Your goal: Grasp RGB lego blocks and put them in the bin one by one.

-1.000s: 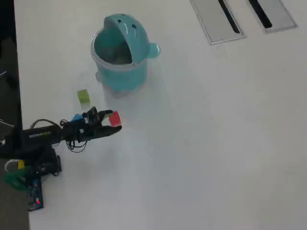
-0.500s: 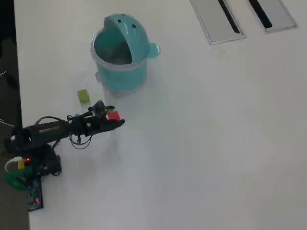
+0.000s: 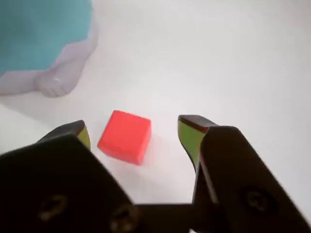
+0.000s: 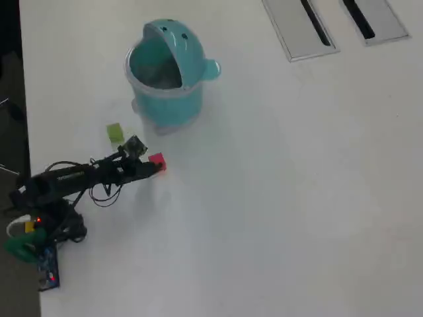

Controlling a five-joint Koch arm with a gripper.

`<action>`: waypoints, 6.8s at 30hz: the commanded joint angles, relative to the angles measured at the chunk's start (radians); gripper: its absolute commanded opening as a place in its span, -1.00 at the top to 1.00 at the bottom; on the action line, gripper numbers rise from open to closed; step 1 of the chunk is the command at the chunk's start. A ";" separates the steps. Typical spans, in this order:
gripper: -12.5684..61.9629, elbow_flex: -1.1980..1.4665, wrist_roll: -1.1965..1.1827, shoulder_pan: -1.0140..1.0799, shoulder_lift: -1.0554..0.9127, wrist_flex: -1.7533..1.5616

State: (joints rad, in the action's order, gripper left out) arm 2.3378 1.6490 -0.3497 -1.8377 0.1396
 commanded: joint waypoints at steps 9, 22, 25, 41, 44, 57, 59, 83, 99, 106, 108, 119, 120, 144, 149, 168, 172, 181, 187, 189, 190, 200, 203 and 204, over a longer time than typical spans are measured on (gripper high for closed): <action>-0.22 -0.043 0.044 0.003 0.114 -0.034; -0.22 -0.075 0.021 -0.040 0.259 -0.112; -0.22 -0.097 0.008 -0.052 0.293 -0.126; 0.14 -0.252 -0.083 -0.078 0.364 -0.133; 0.14 -0.258 -0.121 -0.101 0.318 -0.133; 0.32 -0.388 -0.241 -0.236 -0.017 0.000; 0.32 -0.531 -0.241 -0.333 -0.091 0.156; 0.11 -2.108 -0.077 -0.420 0.891 0.611; -0.11 -2.249 -0.011 -0.433 0.891 0.807; -0.19 -2.543 0.055 -0.494 0.973 1.063; -0.20 -2.543 0.080 -0.518 0.950 1.127; -0.22 -2.543 0.035 -0.595 0.838 1.347; -0.22 -2.543 0.000 -0.601 0.825 1.355; -0.16 -1.881 -0.175 -0.669 0.304 1.433; -0.16 -1.824 -0.173 -0.680 0.305 1.430; -0.16 -1.459 0.107 -0.680 0.327 1.175; -0.16 -1.345 0.121 -0.680 0.321 1.091; -0.16 -0.979 0.192 -0.680 0.282 0.838; -0.17 -0.854 0.238 -0.666 0.279 0.755; -0.17 -0.824 0.253 -0.658 0.278 0.729; -0.17 -0.811 0.264 -0.649 0.278 0.727; -0.17 -0.611 0.273 -0.609 0.270 0.543; -0.17 -0.595 0.273 -0.614 0.275 0.518; -0.17 -0.595 0.273 -0.615 0.276 0.517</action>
State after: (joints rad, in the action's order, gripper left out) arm 1.7763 1.9144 -0.9695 -1.5156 0.7072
